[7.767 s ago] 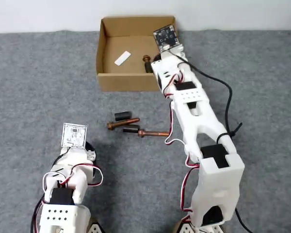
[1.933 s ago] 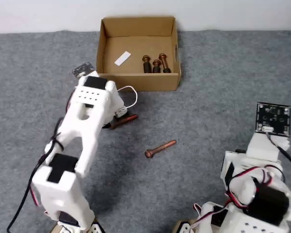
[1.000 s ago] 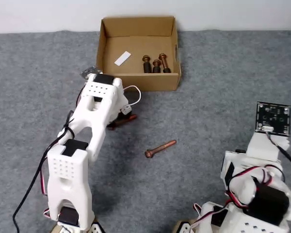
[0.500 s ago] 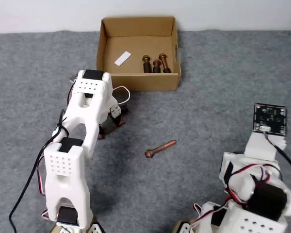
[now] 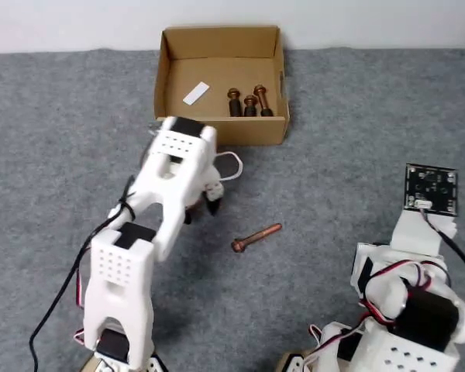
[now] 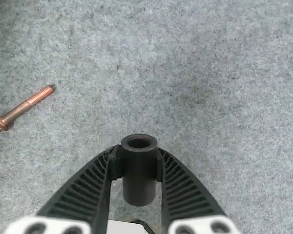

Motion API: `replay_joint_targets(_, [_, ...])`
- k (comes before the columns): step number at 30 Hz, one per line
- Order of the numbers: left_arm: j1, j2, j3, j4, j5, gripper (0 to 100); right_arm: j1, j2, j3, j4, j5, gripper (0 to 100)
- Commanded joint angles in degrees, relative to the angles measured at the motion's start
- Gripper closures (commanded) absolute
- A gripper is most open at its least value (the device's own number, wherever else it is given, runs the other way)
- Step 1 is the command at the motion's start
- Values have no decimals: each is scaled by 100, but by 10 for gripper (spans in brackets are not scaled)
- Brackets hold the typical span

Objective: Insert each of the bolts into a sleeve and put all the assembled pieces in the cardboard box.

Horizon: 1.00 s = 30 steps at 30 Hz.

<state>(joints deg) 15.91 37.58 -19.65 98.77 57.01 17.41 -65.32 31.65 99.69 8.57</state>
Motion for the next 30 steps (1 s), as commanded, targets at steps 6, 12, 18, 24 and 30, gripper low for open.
replay_joint_targets(6, [26,-659,171,176,-79,805,40,-4,-35,-330,-44,990])
replay_joint_targets(12, [-308,-721,1270,176,-229,805,40,-4,-35,-356,-18,990])
replay_joint_targets(18, [-1011,-686,1534,70,-316,805,31,4,-35,-400,-35,990])
replay_joint_targets(24, [-1749,-668,1191,-791,-334,806,31,4,-26,-444,-26,990])
replay_joint_targets(30, [-1626,-730,-295,-396,-325,907,31,4,-26,-444,-18,990])
